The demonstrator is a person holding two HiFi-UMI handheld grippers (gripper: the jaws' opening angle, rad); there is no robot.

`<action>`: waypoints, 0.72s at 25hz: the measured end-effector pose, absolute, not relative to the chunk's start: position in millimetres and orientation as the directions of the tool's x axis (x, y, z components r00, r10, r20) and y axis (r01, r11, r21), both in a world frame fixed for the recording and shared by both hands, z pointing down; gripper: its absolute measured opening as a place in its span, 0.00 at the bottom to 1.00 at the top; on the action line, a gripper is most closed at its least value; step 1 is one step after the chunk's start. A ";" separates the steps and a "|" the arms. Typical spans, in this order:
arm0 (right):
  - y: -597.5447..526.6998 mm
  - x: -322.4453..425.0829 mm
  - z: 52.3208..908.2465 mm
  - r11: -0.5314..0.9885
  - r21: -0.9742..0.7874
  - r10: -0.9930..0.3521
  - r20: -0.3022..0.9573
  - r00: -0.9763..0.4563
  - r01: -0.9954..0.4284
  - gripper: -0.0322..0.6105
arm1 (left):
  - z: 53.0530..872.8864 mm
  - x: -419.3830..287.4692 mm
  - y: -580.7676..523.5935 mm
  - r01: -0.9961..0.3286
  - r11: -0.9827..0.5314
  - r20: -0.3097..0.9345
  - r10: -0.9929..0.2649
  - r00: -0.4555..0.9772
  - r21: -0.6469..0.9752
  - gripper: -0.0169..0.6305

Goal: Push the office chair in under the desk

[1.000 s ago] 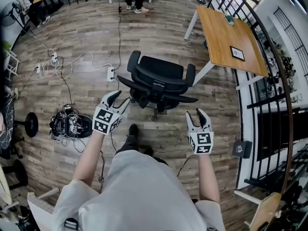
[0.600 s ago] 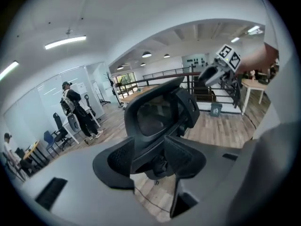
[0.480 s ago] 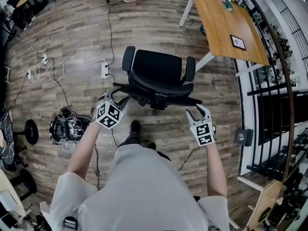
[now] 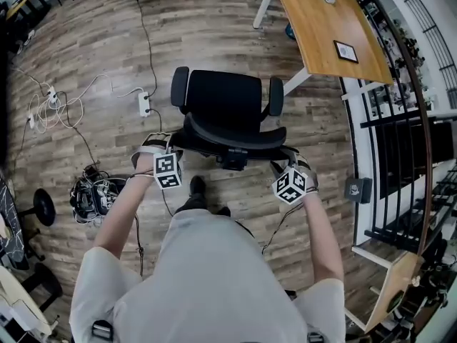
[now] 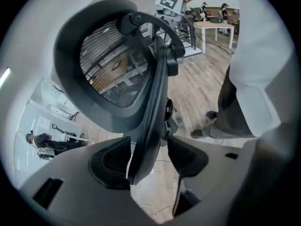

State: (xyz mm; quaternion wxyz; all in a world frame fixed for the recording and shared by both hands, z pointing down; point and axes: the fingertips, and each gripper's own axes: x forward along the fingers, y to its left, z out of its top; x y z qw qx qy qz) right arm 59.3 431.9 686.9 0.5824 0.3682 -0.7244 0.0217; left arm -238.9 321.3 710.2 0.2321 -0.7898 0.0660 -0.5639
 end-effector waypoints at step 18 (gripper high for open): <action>417.2 78.9 746.0 0.871 0.452 -0.420 0.888 0.190 -0.190 0.20 | 754.6 -237.0 294.8 0.364 -0.822 0.892 -0.345 0.292 -0.437 0.15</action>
